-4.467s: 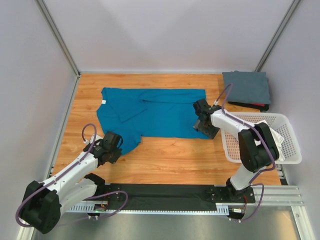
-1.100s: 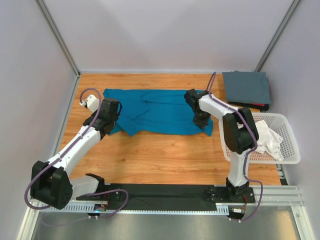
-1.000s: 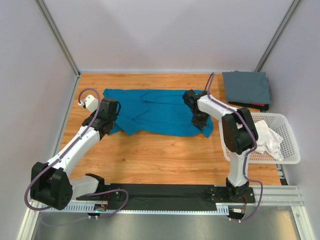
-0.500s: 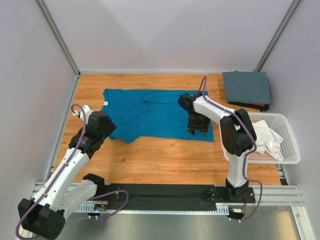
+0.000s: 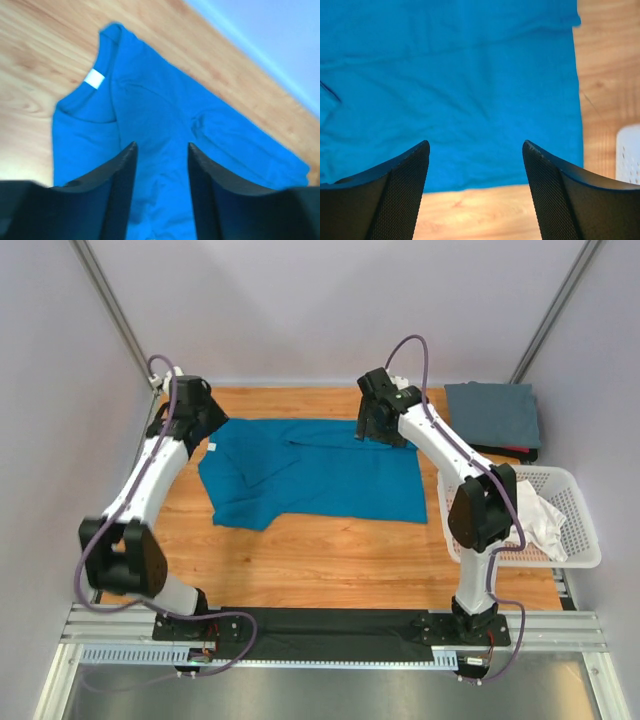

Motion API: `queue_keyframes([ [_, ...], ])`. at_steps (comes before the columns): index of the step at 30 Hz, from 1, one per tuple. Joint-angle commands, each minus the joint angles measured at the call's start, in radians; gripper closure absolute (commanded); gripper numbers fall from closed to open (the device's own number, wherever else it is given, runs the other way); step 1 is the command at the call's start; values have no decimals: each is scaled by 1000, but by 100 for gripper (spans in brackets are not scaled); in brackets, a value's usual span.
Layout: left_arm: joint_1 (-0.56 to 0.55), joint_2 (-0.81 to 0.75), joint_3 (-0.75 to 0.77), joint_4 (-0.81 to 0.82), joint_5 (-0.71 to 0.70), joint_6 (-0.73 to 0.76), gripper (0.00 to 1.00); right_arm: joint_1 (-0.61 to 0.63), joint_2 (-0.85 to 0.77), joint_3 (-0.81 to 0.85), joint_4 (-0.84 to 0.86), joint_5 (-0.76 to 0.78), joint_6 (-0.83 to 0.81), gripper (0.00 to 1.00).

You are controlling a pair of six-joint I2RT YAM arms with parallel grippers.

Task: Fold and stack the t-shirts
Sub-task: Fold the tshirt

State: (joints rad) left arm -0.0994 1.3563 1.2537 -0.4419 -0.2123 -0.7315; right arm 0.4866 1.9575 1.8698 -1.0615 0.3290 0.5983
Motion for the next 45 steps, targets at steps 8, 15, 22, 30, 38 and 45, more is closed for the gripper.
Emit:
queue_keyframes([
  [8, 15, 575, 265, 38, 140, 46, 58, -118, -45, -136, 262, -96, -15, 25],
  [15, 49, 687, 276, -3, 62, -6, 59, -123, -48, -215, 259, -111, 8, 25],
  [22, 121, 744, 299, -130, -6, -69, 60, -123, -5, -155, 222, -110, 29, 25],
  [30, 199, 777, 318, -170, 67, -29, 65, -123, -2, -130, 192, -74, 57, 25],
  [38, 234, 808, 381, -231, 77, -13, 71, -123, 18, -121, 170, -74, 75, 25],
  [45, 283, 784, 381, -271, 14, 7, 69, -123, 41, -110, 182, -108, 75, 25],
])
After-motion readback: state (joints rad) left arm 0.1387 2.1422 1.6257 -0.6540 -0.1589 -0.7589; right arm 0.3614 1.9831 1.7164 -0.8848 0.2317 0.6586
